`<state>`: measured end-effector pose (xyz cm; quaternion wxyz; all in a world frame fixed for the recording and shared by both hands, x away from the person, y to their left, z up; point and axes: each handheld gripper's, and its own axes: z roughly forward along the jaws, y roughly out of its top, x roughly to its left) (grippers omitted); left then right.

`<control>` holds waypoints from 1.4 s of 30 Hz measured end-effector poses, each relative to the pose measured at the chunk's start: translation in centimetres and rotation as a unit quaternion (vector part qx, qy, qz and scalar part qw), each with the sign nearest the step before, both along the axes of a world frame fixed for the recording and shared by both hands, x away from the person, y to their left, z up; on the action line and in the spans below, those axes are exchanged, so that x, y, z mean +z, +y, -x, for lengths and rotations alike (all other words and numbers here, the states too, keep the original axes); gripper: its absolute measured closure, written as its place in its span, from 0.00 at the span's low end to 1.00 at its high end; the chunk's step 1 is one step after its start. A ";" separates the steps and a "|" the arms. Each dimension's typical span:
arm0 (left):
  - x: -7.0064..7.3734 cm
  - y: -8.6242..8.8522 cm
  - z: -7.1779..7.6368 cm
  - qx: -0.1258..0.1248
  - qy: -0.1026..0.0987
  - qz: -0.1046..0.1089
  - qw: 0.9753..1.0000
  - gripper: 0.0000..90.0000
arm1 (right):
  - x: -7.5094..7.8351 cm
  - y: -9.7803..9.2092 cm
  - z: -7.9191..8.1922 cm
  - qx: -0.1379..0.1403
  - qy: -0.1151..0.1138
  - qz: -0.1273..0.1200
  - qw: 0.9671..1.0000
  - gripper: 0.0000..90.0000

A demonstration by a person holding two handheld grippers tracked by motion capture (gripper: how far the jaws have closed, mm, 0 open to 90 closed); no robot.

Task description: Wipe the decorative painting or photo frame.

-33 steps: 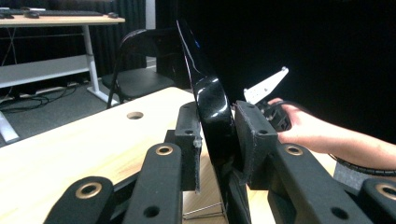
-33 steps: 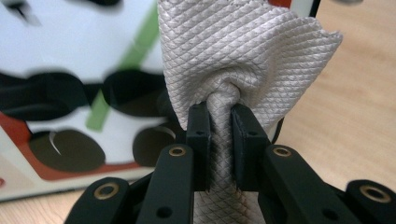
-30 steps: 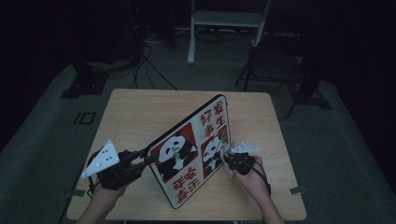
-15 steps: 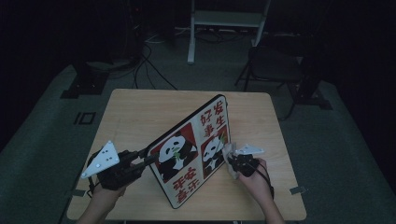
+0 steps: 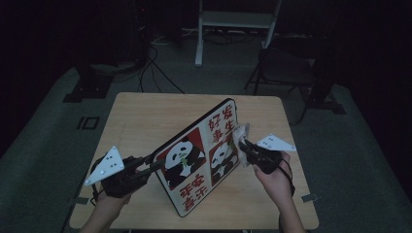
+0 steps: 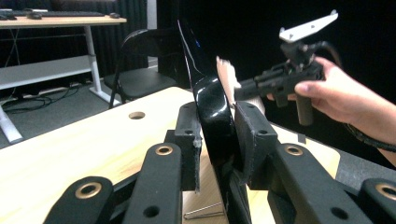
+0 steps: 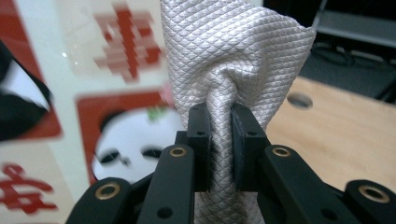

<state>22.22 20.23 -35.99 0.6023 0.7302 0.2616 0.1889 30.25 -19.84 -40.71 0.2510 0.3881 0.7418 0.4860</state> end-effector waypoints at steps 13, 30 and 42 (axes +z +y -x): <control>0.0 0.0 0.0 0.000 0.001 -0.002 1.000 0.81 | 5.4 3.7 -1.0 0.037 -0.080 -0.009 0.996 0.88; 0.0 0.1 -0.1 -0.003 0.002 -0.003 1.000 0.81 | 7.2 6.7 -2.7 0.057 -0.084 0.001 0.995 0.88; 0.0 0.1 -0.1 0.000 0.001 -0.006 1.000 0.81 | 5.1 6.2 -2.6 0.056 -0.063 0.016 0.996 0.88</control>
